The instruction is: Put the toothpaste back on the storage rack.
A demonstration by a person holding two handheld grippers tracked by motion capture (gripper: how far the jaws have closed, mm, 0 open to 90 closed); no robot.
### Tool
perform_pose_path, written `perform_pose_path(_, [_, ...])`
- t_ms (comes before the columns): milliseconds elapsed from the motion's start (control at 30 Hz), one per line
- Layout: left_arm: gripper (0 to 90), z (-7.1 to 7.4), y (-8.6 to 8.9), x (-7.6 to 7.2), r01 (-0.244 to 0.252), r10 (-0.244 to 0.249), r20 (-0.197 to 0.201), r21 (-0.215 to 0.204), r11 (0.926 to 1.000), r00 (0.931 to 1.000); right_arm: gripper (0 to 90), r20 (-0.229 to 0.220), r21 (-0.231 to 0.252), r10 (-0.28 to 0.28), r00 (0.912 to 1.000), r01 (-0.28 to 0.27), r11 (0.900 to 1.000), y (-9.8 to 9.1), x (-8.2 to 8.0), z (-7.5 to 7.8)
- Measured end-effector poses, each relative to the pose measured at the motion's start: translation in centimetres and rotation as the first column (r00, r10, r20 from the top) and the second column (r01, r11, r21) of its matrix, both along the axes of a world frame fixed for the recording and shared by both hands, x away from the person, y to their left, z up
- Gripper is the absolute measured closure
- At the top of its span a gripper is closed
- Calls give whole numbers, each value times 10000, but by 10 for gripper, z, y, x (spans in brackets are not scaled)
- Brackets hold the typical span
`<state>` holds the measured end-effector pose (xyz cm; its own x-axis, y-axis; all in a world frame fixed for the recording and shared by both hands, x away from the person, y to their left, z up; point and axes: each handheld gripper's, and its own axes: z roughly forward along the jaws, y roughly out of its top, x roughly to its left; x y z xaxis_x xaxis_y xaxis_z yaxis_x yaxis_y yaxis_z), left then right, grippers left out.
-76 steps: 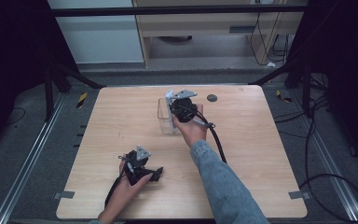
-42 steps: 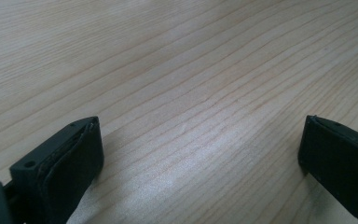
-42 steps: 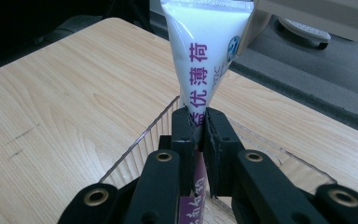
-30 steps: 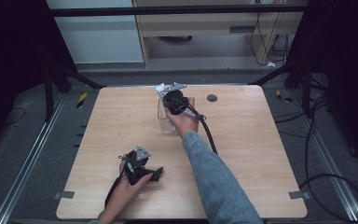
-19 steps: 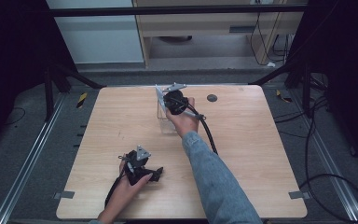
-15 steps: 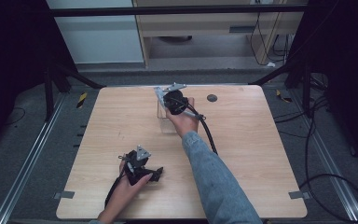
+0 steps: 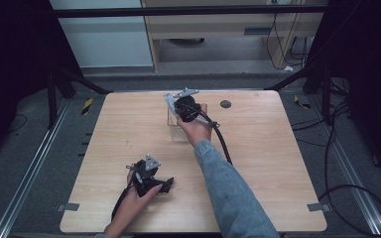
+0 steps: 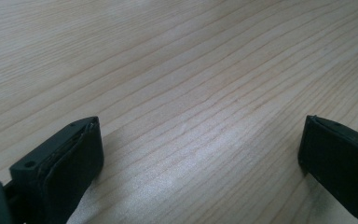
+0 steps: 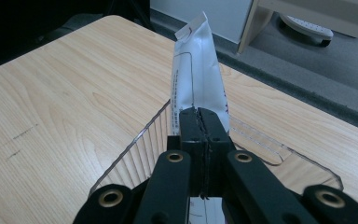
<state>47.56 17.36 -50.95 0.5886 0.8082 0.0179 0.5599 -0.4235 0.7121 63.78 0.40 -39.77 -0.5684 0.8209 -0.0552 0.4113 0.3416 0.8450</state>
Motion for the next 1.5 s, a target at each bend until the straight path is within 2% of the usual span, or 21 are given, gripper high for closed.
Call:
perform_pose_path(767, [0,0,0,0,1,-1,0,0,10000,10000,877,-56,41,379,9993,-379,9993,-12,-19,10])
perform_pose_path(1500, [0,0,0,0,-17,17,-11,-20,10000,10000,745,-179,102,303,9994,-301,9995,-41,-32,20])
